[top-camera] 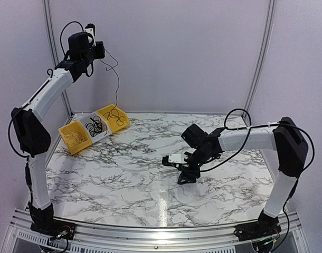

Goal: Untangle the cables

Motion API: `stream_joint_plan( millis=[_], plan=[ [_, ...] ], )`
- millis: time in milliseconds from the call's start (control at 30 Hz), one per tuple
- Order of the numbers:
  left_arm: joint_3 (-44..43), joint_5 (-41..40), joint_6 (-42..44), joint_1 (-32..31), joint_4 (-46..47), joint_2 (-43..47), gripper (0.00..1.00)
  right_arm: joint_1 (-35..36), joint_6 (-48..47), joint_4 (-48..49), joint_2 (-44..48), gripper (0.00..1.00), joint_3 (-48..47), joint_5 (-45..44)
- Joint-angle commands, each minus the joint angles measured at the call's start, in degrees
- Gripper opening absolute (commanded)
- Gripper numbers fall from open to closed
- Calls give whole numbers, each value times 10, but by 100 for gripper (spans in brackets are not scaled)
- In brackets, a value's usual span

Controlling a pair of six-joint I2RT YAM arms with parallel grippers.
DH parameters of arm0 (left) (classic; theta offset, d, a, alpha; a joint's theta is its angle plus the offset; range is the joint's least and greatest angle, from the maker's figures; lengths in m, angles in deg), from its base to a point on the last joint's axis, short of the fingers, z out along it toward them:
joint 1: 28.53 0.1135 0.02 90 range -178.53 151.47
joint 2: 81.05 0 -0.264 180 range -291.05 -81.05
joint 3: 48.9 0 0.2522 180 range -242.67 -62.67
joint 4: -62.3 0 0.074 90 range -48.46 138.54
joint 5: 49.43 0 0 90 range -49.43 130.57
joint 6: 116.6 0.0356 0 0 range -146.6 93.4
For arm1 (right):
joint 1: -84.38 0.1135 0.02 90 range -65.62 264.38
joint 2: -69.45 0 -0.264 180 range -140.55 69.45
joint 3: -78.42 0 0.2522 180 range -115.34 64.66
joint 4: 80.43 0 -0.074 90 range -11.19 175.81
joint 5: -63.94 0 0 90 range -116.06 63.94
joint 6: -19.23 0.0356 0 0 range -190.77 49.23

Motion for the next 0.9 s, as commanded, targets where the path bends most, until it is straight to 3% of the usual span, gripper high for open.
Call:
stream_joint_plan(
  millis=[0, 167, 400, 867],
  plan=[
    [25, 15, 8, 18, 80, -53, 0, 5, -4, 8, -15, 73, -3, -7],
    [39, 17, 0, 37, 146, -105, 0, 5, -5, 7, -26, 73, -3, -10],
    [75, 21, -2, 41, 132, -158, 0, 5, -9, 5, -36, 73, -4, -15],
    [298, -45, 6, 40, 163, -85, 0, 10, -14, -1, -41, 72, -5, -19]
  ],
)
